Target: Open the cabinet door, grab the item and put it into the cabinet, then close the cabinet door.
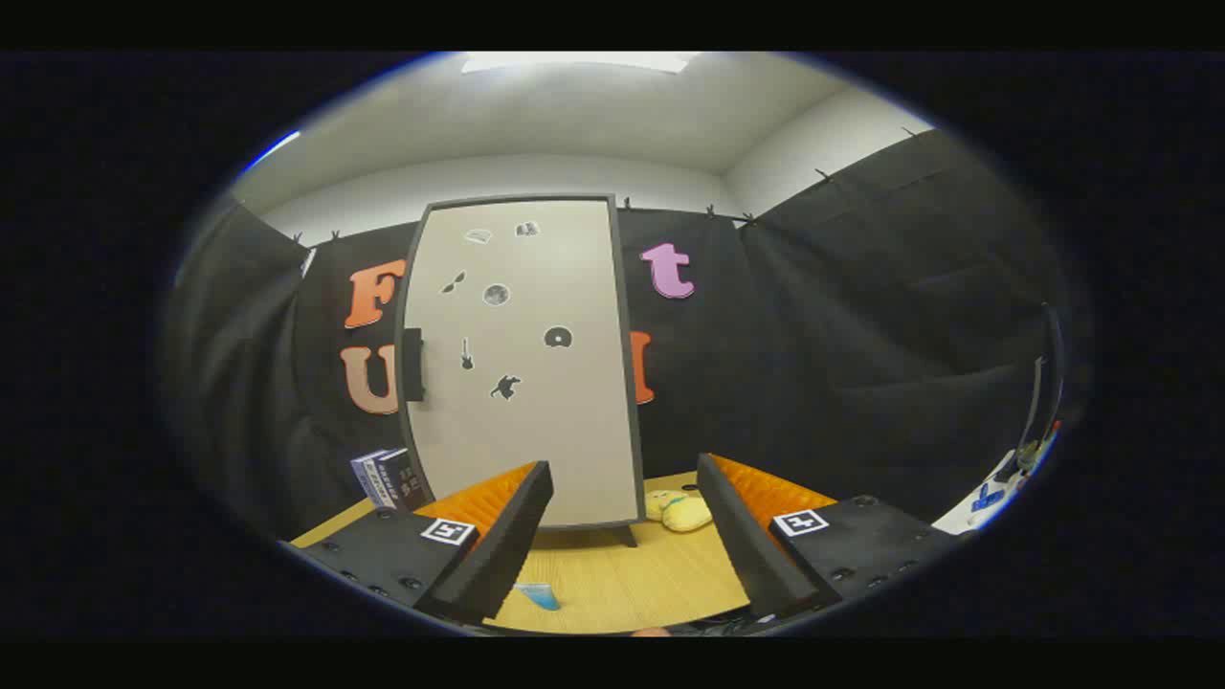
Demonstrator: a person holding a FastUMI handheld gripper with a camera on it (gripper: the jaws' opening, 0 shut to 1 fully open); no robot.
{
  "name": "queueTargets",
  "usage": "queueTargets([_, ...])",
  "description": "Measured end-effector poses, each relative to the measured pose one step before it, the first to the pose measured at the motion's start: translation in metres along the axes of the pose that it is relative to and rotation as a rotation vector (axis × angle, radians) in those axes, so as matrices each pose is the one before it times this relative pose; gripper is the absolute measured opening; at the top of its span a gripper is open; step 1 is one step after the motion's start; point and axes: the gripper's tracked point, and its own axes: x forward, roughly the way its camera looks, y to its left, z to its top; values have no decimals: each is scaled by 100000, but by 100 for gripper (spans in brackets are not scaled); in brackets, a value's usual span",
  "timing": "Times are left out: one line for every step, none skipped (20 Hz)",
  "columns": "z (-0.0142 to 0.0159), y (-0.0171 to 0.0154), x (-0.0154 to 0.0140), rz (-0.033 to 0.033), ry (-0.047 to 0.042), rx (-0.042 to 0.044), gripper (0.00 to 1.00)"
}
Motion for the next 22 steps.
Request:
queueTargets([288,-1,-375,479,-482,-260,97])
queueTargets([239,-75,-343,-10,-303,316,97])
queueTargets([85,-63,-285,-365,69,453,97])
queueTargets([64,-35,-276,-448,67,378,97])
queueTargets([-47,111,-157,-321,112,258,97])
queueTargets([-35,286,-88,93,179,-94,97])
queueTargets([-266,411,-16,269,342,-398,97])
queueTargets([-259,431,-47,317,590,-491,97])
queueTargets([-237,501,7,557,-1,-188,97])
queueTargets([60,505,99,508,-714,-139,97])
queueTargets([78,306,93,-174,-1383,18,97])
queueTargets([228,154,128,-422,-1547,238,97])
queueTargets([184,379,113,-31,-1457,336,97])
queueTargets([-57,591,252,644,-381,103,97])
queueTargets([-311,678,226,1276,1105,-444,97])
queueTargets([-252,588,111,1389,1349,-605,97])
queueTargets([144,387,2,364,-50,-224,97])
queueTargets([620,108,-23,8,-844,-416,97])
queueTargets([399,193,-67,333,-941,-645,97])
queueTargets([335,158,-79,68,-909,-267,97])
queueTargets([261,49,-51,-102,-359,163,97])
queueTargets([158,99,-148,256,249,518,97])
